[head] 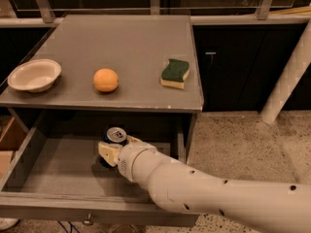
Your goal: Place pepsi can into top drawer
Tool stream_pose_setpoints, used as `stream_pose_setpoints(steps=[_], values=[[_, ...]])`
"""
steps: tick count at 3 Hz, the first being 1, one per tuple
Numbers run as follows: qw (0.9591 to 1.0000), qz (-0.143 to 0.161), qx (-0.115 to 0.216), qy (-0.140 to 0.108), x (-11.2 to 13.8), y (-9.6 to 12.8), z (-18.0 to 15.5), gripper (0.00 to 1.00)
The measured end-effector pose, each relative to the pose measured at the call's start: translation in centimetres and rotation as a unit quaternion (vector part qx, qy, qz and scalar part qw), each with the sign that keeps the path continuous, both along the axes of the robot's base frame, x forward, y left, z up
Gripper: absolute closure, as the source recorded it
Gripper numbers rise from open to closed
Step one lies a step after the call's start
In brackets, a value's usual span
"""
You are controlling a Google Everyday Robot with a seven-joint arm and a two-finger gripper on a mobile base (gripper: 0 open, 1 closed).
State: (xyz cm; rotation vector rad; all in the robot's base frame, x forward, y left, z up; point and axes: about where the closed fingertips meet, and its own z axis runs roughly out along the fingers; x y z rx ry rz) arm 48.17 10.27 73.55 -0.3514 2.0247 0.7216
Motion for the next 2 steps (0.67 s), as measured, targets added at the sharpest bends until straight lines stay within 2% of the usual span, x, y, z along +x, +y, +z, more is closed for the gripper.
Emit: stream_pose_setpoints(steps=[1,2], values=[[0.9997,-0.01,-0.021,0.001,-0.4,0.2,-1.2,1.0],[0.9979,-0.025,-0.059,-0.002,0.1,0.8,-3.0,1.0]])
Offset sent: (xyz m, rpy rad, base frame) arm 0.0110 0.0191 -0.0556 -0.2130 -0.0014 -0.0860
